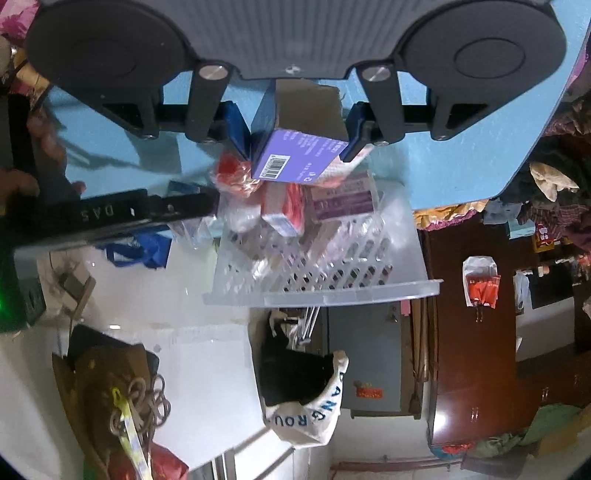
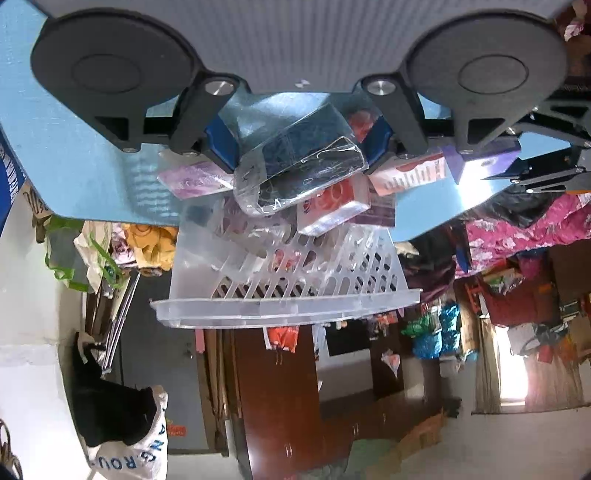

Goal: Organize objects
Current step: 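Grasp a purple barcode box with the left tool while the right tool grasps a clear-wrapped dark item, then carry both items over the white basket and open both tools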

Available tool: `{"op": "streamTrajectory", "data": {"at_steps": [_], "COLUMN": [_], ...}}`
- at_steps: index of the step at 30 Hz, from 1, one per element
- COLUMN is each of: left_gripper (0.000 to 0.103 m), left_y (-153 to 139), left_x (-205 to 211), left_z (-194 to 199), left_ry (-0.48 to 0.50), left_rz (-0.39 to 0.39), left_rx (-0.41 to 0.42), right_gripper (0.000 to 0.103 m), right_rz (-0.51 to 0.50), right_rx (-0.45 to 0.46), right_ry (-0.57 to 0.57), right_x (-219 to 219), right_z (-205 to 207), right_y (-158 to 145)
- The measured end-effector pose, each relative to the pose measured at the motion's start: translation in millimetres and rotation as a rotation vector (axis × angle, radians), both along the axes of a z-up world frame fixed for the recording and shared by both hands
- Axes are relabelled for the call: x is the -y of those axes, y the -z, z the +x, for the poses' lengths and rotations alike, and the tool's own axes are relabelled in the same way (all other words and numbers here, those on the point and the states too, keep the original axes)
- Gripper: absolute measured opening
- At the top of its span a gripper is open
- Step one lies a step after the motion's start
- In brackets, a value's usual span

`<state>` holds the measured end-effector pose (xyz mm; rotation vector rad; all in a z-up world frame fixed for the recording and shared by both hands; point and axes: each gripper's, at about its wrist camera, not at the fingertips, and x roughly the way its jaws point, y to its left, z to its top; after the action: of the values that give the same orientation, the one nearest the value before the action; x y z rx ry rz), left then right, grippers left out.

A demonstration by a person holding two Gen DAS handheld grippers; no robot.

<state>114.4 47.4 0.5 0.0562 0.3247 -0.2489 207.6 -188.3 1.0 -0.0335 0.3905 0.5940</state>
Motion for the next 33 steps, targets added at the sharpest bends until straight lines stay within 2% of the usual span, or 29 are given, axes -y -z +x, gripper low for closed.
{"op": "streamTrajectory", "data": {"at_steps": [4, 8, 11, 15, 18, 21, 23, 25, 28, 29, 30, 31, 32, 33], "left_gripper": [0.056, 0.056, 0.056, 0.056, 0.056, 0.056, 0.056, 0.056, 0.057, 0.065, 0.089, 0.098, 0.101, 0.101], "left_y": [-3, -18, -53, -107, -134, -142, -142, -138, -132, -129, -126, -123, -121, -119], "left_x": [-6, -12, -15, -11, -7, -4, -6, -6, -8, -8, -8, -11, -16, -19], "left_z": [1, -4, 1, 36, 84, 131, 154, 170, 187, 191, 195, 198, 198, 197], "left_ry": [-0.002, -0.011, -0.006, -0.012, -0.017, -0.054, -0.069, -0.114, -0.141, -0.143, -0.155, -0.167, -0.17, -0.171], "left_rz": [-0.025, -0.048, -0.075, -0.081, -0.11, -0.129, -0.155, -0.149, -0.148, -0.142, -0.132, -0.131, -0.136, -0.139], "left_rx": [-0.003, 0.048, 0.12, 0.177, 0.133, 0.067, 0.023, -0.003, -0.03, -0.031, -0.041, -0.055, -0.06, -0.059], "right_gripper": [0.074, 0.074, 0.074, 0.074, 0.075, 0.074, 0.074, 0.074, 0.074, 0.075, 0.079, 0.096, 0.103, 0.103], "right_rz": [0.017, 0.017, 0.026, 0.02, 0.004, -0.035, -0.046, -0.072, -0.115, -0.114, -0.1, -0.081, -0.066, -0.046], "right_rx": [0.032, 0.096, 0.14, 0.215, 0.27, 0.282, 0.257, 0.218, 0.222, 0.215, 0.207, 0.2, 0.193, 0.202], "right_ry": [0.006, 0.018, 0.033, 0.037, 0.042, 0.072, 0.086, 0.099, 0.116, 0.116, 0.115, 0.11, 0.121, 0.14], "right_x": [2, 3, 5, -1, -11, -23, -30, -37, -44, -45, -44, -42, -40, -36], "right_z": [-4, -12, -18, -9, 15, 54, 79, 100, 112, 114, 116, 115, 115, 109], "right_y": [-1, -5, -20, -68, -101, -121, -123, -120, -112, -110, -108, -106, -105, -104]}}
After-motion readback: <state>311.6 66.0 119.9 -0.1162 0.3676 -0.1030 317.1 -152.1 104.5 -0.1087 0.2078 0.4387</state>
